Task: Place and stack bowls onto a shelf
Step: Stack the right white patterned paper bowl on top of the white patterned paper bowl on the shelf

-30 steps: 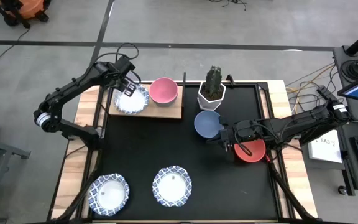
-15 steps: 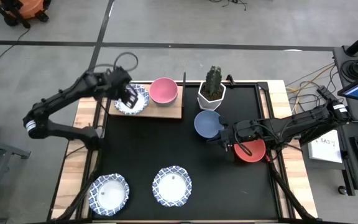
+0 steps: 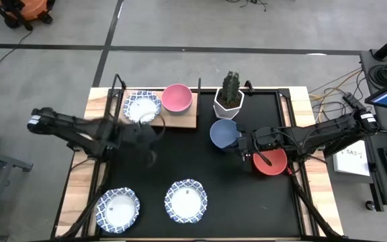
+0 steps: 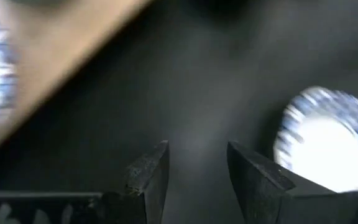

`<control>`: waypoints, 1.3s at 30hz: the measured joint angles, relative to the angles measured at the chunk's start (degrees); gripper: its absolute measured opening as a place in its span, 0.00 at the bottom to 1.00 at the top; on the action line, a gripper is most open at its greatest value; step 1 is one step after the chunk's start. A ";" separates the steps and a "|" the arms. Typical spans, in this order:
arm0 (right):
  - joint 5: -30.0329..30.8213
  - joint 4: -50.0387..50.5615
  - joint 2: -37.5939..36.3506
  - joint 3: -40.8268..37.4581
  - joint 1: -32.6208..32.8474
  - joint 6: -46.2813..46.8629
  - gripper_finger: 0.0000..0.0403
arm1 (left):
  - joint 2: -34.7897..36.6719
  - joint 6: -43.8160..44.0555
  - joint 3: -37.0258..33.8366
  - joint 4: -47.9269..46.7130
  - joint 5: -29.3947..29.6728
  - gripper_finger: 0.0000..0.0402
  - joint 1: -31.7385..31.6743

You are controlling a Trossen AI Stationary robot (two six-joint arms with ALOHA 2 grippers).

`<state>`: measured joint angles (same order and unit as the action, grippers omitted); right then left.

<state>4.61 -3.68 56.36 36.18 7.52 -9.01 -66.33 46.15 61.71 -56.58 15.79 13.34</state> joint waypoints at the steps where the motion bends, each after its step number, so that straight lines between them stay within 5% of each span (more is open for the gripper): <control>1: -0.02 0.00 0.00 0.00 -0.04 0.00 0.02 | -0.74 0.01 0.00 1.69 0.00 0.36 2.82; 5: -0.06 0.00 0.00 0.00 -0.06 0.35 0.02 | -4.74 -2.93 -0.16 12.13 0.05 0.36 11.01; 10: -0.06 -0.02 0.00 -0.02 -0.06 0.50 0.02 | -10.46 -7.54 -0.15 24.57 0.11 0.36 13.07; 27: -0.13 0.44 0.00 -0.04 -0.02 4.96 0.02 | -28.35 -3.58 0.09 26.05 0.99 0.40 10.06; 39: -0.32 0.52 0.00 -0.04 0.09 5.57 0.02 | -30.45 -2.99 -2.01 31.82 -3.31 0.48 9.99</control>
<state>4.29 -3.16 56.36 36.14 7.62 -3.44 -96.78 43.16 59.71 -24.76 12.48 23.33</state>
